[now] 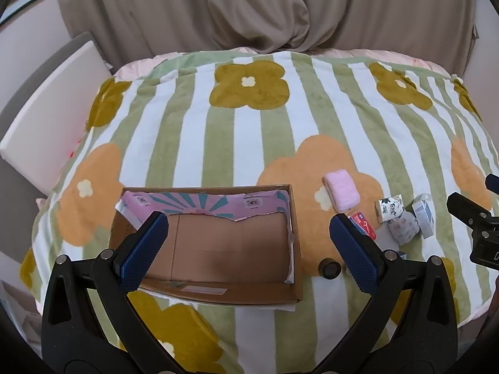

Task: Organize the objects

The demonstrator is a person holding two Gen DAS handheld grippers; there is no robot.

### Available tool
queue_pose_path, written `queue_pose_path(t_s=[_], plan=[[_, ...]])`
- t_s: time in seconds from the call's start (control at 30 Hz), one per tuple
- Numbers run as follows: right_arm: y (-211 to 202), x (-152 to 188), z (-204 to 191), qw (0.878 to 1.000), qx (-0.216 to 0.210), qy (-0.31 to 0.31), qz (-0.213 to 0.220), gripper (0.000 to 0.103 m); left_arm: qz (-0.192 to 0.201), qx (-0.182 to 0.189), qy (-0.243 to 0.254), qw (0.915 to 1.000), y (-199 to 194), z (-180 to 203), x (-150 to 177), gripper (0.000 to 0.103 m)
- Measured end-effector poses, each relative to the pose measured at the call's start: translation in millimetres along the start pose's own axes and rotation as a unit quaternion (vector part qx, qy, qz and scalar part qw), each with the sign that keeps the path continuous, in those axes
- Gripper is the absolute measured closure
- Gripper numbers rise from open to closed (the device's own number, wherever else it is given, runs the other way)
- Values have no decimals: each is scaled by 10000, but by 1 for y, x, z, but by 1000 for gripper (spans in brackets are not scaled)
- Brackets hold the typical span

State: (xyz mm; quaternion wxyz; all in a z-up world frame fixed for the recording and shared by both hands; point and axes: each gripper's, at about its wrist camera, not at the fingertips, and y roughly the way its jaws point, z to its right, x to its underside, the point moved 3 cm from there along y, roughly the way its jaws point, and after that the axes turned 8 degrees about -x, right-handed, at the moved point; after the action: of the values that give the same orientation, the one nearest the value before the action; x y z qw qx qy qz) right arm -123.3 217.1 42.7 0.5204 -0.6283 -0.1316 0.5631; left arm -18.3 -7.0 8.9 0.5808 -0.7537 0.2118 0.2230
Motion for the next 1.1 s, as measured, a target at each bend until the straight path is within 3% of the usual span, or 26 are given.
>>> queue_pose_path(t_s=[1.1], plan=[[-5, -2, -2, 10000, -7, 42, 61, 0, -7, -125, -186, 9997, -4, -2, 3, 0]])
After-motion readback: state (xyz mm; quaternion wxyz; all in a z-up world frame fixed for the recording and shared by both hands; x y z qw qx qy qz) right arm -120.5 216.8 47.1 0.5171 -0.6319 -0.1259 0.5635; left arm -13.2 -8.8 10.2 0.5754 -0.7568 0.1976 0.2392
